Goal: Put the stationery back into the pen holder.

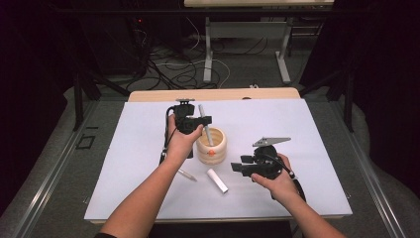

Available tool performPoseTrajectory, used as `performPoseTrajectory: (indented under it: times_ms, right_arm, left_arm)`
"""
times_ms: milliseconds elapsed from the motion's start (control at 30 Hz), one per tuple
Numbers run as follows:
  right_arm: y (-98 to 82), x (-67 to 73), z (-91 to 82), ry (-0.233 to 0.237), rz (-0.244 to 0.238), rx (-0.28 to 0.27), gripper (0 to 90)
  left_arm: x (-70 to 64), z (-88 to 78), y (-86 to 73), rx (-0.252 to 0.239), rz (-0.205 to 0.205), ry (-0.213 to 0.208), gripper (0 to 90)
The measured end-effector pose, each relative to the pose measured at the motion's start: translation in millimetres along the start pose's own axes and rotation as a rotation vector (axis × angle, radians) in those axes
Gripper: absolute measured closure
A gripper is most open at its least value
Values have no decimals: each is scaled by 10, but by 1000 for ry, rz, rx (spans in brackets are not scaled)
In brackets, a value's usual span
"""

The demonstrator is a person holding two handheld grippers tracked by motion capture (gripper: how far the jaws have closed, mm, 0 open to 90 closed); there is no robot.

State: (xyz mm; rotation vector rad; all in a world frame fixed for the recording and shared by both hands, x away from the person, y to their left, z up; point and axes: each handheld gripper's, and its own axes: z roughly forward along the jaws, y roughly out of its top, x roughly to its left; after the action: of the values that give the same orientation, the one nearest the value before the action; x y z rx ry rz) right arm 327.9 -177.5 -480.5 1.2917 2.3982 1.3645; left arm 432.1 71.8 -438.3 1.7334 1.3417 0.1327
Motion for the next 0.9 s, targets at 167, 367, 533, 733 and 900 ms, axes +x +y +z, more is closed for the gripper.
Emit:
performPoseTrajectory:
  times_ms: [167, 367, 533, 733, 900]
  right_arm:
    - [-5, -2, 12, -3, -3, -2, 463]
    - [-6, -4, 18, -4, -7, 3, 455]
    - [-5, 1, 29, -3, -3, 18, 422]
    - [-11, -9, 48, -17, -16, 25, 406]
    - [-17, -16, 67, -22, -15, 35, 385]
  left_arm:
    - [22, 52, -33, 23, -3, 16, 778]
    - [29, 124, -74, 58, -3, 33, 778]
    - [39, 178, -104, 92, 7, 43, 778]
    - [56, 226, -126, 116, 16, 61, 777]
    - [59, 274, -146, 143, 2, 68, 777]
